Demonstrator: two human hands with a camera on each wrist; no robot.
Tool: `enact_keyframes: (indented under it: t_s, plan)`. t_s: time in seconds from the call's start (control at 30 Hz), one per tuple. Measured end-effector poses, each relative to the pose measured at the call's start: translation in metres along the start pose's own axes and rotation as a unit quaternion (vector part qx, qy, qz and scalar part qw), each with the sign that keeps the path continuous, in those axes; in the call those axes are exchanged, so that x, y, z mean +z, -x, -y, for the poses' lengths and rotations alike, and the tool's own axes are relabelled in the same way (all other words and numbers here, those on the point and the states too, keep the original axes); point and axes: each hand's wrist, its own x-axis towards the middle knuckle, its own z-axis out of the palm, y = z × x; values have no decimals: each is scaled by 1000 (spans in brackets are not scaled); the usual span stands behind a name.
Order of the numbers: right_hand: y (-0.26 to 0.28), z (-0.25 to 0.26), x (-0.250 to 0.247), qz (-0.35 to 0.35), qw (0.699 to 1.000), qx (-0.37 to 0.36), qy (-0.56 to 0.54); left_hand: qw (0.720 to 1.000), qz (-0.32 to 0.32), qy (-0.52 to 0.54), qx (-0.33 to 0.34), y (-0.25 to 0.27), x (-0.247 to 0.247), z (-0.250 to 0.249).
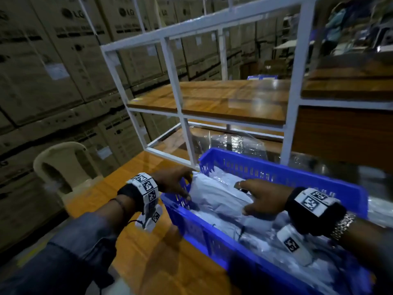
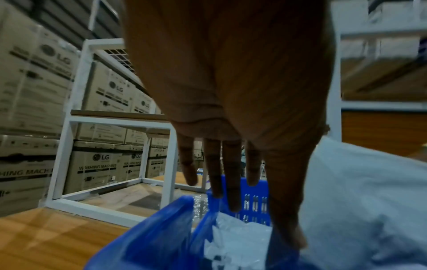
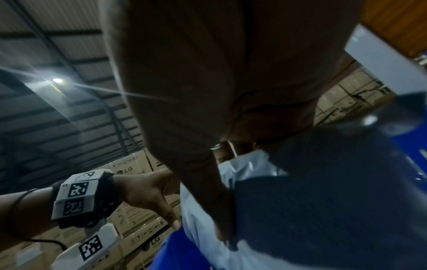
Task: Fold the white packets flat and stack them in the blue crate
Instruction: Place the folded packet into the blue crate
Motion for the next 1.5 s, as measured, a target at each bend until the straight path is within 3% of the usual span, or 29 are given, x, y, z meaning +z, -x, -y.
enact_keyframes:
  t_s: [0.1, 0.3, 0.5, 0.67, 0.87, 1.07, 1.2, 1.37, 1.43, 1.5]
  plan:
    - [-11, -7, 9, 22, 999, 28, -24, 999, 35, 26, -6, -23, -2, 22]
    - [-37, -3, 33, 51, 995, 57, -58, 990, 90, 83, 72, -78, -10, 38]
    - [-61, 16, 39, 47, 992, 49, -107, 960, 244, 43, 132, -124, 2, 20]
    - [-89, 36, 49, 56, 996, 3, -75, 946, 294, 48, 127, -148, 12, 5]
    - [-107, 41, 70, 153, 988, -12, -22, 941, 306, 110, 93, -144, 17, 13]
    - [-117, 34, 92, 160, 986, -46, 7, 923, 372, 51, 87, -129, 17, 19]
    - [-115, 26, 113, 125, 990, -52, 26, 918, 388, 72, 32, -127, 16, 22]
    - [-124, 10, 126, 144, 986, -19, 79, 881, 463, 97, -14, -123, 14, 13]
    - [-126, 7, 126, 136, 989, -13, 64, 870, 483, 93, -1, -121, 16, 12]
    - [-124, 8, 119, 111, 992, -47, 23, 886, 447, 100, 79, -117, 19, 10]
